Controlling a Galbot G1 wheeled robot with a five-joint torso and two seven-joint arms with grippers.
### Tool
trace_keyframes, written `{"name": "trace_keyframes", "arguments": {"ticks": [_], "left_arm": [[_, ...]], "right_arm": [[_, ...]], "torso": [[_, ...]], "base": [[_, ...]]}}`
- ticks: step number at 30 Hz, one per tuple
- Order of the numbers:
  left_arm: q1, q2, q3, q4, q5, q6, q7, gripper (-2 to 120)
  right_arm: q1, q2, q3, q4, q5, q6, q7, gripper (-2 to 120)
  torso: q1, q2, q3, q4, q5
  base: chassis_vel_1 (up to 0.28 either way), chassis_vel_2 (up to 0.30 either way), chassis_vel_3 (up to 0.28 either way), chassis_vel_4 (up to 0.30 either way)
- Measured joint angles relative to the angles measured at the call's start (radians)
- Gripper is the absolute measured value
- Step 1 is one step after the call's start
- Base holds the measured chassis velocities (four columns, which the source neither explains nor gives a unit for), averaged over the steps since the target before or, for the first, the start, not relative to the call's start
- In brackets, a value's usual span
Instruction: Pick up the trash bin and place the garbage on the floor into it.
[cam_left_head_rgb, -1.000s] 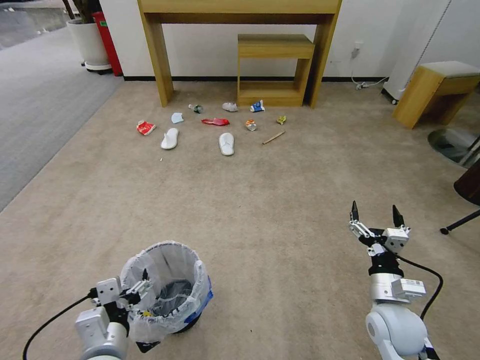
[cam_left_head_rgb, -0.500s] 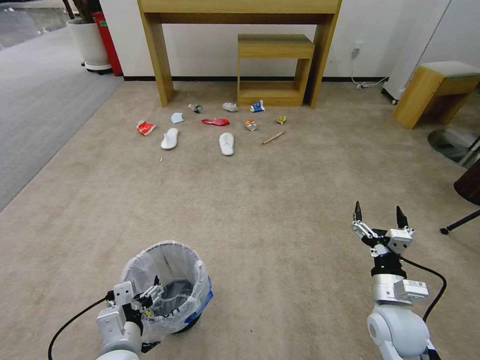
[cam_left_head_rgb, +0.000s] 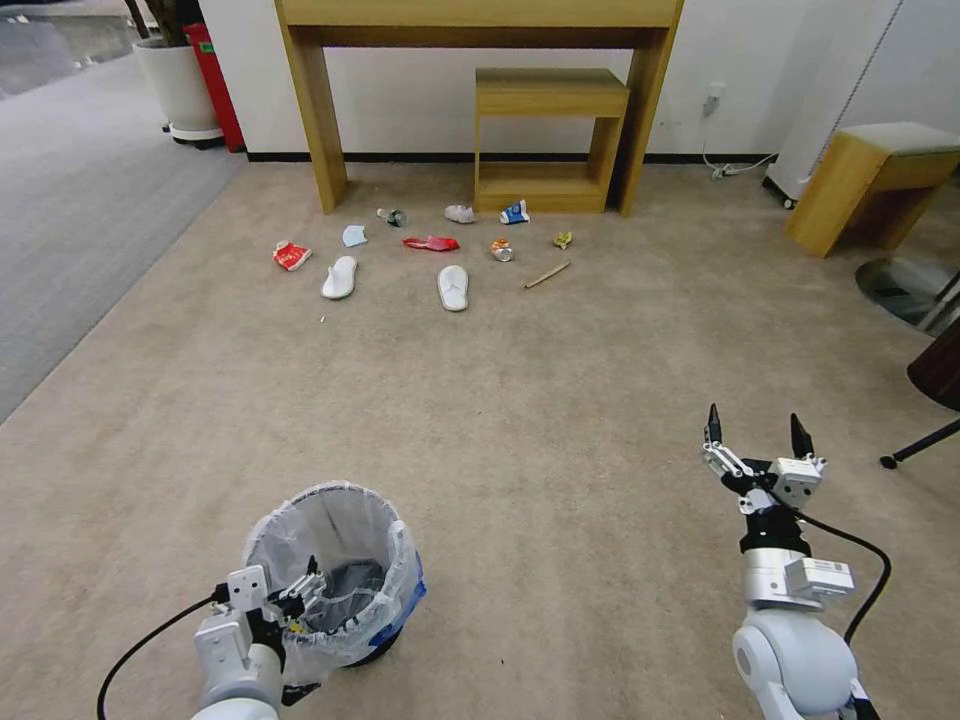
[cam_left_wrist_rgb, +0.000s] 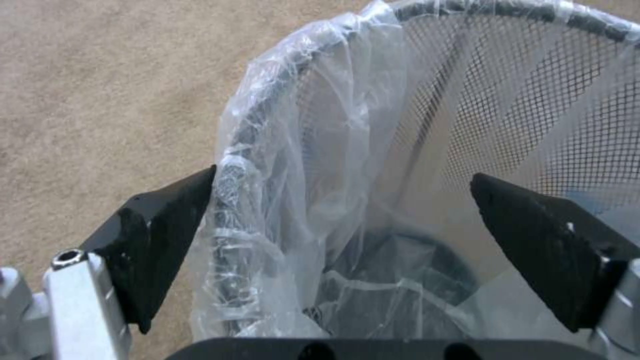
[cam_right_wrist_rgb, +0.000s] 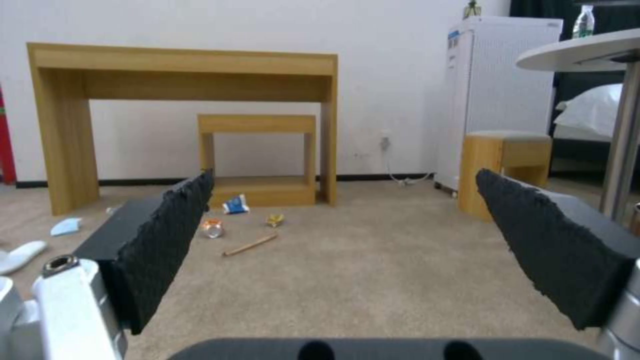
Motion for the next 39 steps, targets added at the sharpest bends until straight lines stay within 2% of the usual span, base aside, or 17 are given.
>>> {"name": "trace_keyframes", "arguments": {"ticks": [39], "left_arm": [[-0.003,-0.009,-0.023,0.042,-0.032,0.029,-0.032,100]], "right_arm": [[0.0,-0.015,-0.014,-0.007,-0.009,-0.011,0.005,100]], "torso": [[0.0,0.0,0.0,0.0,0.0002]], "base": [[0.0,0.0,0.0,0.0]]}}
